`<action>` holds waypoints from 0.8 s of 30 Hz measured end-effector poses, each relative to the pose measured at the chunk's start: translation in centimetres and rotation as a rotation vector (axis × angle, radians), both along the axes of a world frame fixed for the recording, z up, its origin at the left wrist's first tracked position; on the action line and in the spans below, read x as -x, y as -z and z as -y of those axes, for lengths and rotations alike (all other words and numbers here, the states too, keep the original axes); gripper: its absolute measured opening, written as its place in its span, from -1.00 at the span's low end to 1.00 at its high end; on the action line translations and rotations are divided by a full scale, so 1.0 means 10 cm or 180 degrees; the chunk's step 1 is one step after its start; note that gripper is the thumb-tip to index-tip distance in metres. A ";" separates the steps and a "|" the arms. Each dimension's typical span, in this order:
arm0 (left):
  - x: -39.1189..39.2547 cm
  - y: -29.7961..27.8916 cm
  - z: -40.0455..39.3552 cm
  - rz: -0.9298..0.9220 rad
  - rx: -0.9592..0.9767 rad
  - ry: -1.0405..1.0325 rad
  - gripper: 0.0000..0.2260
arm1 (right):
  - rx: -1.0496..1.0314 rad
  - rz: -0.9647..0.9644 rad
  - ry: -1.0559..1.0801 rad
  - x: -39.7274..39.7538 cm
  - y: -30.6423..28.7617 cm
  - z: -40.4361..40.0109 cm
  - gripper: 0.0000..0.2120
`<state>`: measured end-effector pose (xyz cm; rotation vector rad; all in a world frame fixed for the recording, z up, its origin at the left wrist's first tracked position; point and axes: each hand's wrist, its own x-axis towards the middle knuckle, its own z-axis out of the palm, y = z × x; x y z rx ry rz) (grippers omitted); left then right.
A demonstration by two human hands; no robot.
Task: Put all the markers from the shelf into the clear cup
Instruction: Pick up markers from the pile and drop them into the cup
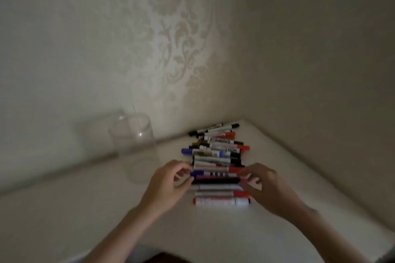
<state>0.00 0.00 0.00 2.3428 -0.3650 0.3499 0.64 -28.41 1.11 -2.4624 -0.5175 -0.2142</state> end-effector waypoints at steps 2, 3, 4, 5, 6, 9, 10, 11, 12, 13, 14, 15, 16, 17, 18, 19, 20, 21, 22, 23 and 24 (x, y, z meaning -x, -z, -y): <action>0.16 0.07 0.04 -0.0103 -0.0164 -0.0021 -0.86 | 0.0267 0.0120 0.0041 0.18 0.11 0.00 -0.79; 0.23 0.10 0.04 -0.0097 -0.0169 -0.0019 -0.86 | 0.0272 0.0182 0.0075 0.26 0.17 0.01 -0.81; 0.30 0.11 0.06 -0.0161 -0.0134 -0.0026 -0.85 | 0.0231 0.0153 0.0147 0.34 0.18 0.01 -0.82; 0.35 0.13 0.08 -0.0192 -0.0151 0.0014 -0.84 | 0.0203 0.0189 0.0184 0.38 0.22 0.02 -0.82; 0.41 0.14 0.11 -0.0304 -0.0252 0.0065 -0.82 | 0.0218 0.0205 0.0226 0.41 0.26 0.01 -0.82; 0.42 0.16 0.21 -0.0505 -0.0469 0.0172 -0.76 | 0.0225 0.0174 0.0300 0.37 0.28 -0.01 -0.80; 0.39 0.15 0.25 -0.0505 -0.0490 0.0216 -0.78 | 0.0239 0.0128 0.0270 0.35 0.27 -0.01 -0.80; 0.38 0.14 0.29 -0.0460 -0.0541 0.0269 -0.82 | 0.0277 0.0112 0.0217 0.35 0.26 -0.03 -0.81; 0.37 0.13 0.31 -0.0443 -0.0621 0.0314 -0.85 | 0.0349 0.0044 0.0183 0.35 0.25 -0.04 -0.81; 0.35 0.12 0.33 -0.0455 -0.0650 0.0339 -0.87 | 0.0383 -0.0003 0.0173 0.34 0.26 -0.04 -0.81; 0.33 0.13 0.33 -0.0503 -0.0666 0.0360 -0.87 | 0.0438 -0.0078 0.0185 0.33 0.26 -0.04 -0.79; 0.30 0.14 0.31 -0.0562 -0.0680 0.0374 -0.87 | 0.0496 -0.0139 0.0195 0.31 0.26 -0.04 -0.78; 0.28 0.14 0.29 -0.0620 -0.0678 0.0379 -0.87 | 0.0554 -0.0205 0.0211 0.29 0.26 -0.05 -0.76; 0.27 0.15 0.26 -0.0680 -0.0620 0.0370 -0.89 | 0.0565 -0.0259 0.0229 0.28 0.26 -0.06 -0.76; 0.26 0.15 0.23 -0.0752 -0.0481 0.0338 -0.90 | 0.0539 -0.0326 0.0259 0.26 0.26 -0.07 -0.75; 0.25 0.14 0.19 -0.0815 -0.0263 0.0281 -0.90 | 0.0478 -0.0374 0.0294 0.25 0.27 -0.08 -0.77; 0.24 0.13 0.15 -0.0858 -0.0007 0.0203 -0.90 | 0.0413 -0.0410 0.0323 0.25 0.27 -0.09 -0.78; 0.24 0.11 0.12 -0.0886 0.0253 0.0113 -0.91 | 0.0356 -0.0418 0.0341 0.26 0.27 -0.09 -0.80; 0.24 0.09 0.08 -0.0935 0.0527 0.0028 -0.92 | 0.0328 -0.0398 0.0351 0.26 0.28 -0.09 -0.81; 0.25 0.06 0.06 -0.1012 0.0826 -0.0040 -0.91 | 0.0310 -0.0359 0.0365 0.28 0.30 -0.08 -0.82; 0.26 0.02 0.03 -0.1082 0.1123 -0.0092 -0.90 | 0.0308 -0.0337 0.0385 0.30 0.31 -0.08 -0.82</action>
